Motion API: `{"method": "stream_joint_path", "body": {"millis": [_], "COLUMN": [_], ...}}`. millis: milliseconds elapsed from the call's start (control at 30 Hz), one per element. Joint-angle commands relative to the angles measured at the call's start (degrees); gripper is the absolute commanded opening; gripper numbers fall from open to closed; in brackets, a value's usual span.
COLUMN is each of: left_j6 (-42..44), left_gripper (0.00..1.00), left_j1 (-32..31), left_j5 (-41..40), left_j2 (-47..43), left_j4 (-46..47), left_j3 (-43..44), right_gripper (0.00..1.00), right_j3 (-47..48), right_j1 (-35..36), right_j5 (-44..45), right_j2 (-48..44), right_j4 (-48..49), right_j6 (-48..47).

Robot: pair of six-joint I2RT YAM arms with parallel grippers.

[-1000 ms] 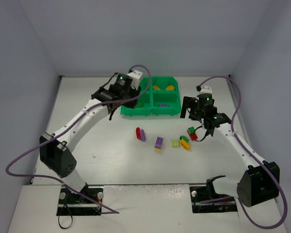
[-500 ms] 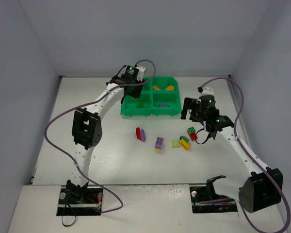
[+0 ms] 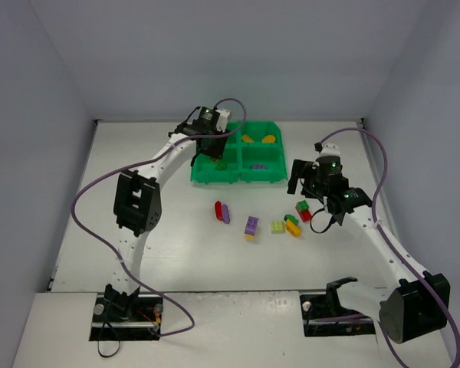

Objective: Sort the legos into containers by color

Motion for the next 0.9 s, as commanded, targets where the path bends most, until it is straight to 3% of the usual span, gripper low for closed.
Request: {"method": "stream_joint_path", "body": {"millis": [0,100,267,467,700,867], "left_j6": [-0.56,-0.47,-0.38,0.76,4.36,1.48], "left_gripper": [0.39,0.42,0.57,0.59,0.6,0.6], "left_j1": [0.24,0.33,0.33,-0.19,-9.31,-16.62], "left_j5": [-0.09,0.08,0.44,1.14,2.72,4.22], "left_j2": [-5.3,-5.74,-7.67,-11.71,-22.25,-27.18], "left_j4": [2.16,1.82,1.37,-0.47,-3.64,-2.5], "left_j3": [0.45,0.8,1.33,0.63,-9.63,-16.59], "right_gripper": [0.92,0.93,0.92,0.93,0.88,0.86], "right_j3": [0.47,0.47,0.56,1.0,0.38,0.03], "right_j1": [-0.21,-0.3,-0.21,-0.3,-3.99,-9.69], "right_j5": [1.01,0.92,0.31,0.92,1.63,0.84], "right_j2": [-1.73,-2.08,-2.35,-2.35,-2.79,-3.32], "right_j4": [0.93,0.75,0.66,0.58,0.22,-0.22], "right_j6": [0.93,1.11,1.46,1.37,1.72,3.22]}}
